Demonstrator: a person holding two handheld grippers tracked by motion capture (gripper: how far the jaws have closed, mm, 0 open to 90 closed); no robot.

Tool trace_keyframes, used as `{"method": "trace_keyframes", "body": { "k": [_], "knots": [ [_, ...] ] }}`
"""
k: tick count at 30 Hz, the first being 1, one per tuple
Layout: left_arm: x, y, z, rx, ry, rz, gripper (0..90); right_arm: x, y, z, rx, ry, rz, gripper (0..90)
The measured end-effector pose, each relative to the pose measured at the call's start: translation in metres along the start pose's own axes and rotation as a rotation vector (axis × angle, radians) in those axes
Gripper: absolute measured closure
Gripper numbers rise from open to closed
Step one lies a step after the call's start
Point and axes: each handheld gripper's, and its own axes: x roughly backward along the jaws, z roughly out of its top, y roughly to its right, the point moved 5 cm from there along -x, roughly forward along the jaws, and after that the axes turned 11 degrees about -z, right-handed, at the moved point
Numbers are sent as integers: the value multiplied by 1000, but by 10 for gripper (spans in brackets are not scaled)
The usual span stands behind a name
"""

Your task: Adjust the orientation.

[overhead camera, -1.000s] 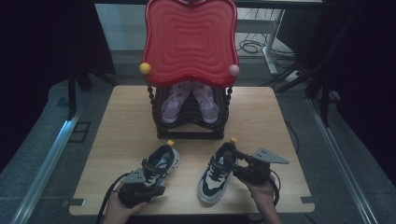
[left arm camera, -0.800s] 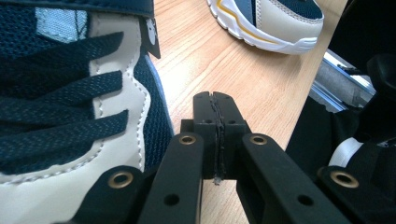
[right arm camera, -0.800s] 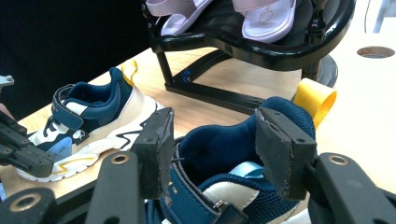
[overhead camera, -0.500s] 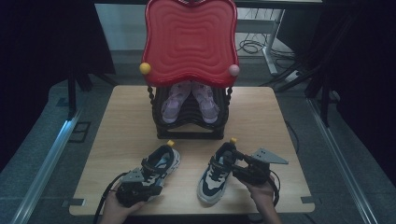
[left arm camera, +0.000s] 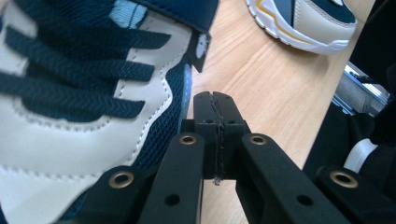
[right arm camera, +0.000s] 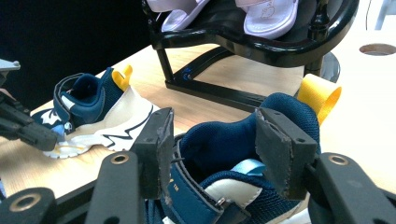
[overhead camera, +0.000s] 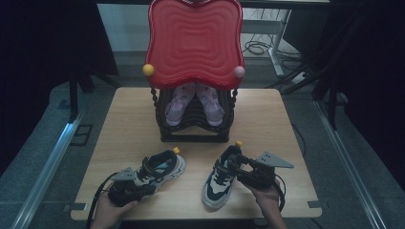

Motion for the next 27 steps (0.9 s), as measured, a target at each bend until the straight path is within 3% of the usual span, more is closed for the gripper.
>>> {"method": "trace_keyframes", "body": {
  "k": [13,27],
  "knots": [
    [24,-27,-3,53,49,63,891,-2,-1,-1,5,-7,2,478],
    [35,-46,-2,96,96,108,895,-3,-4,-2,9,-13,5,478]
  ]
}}
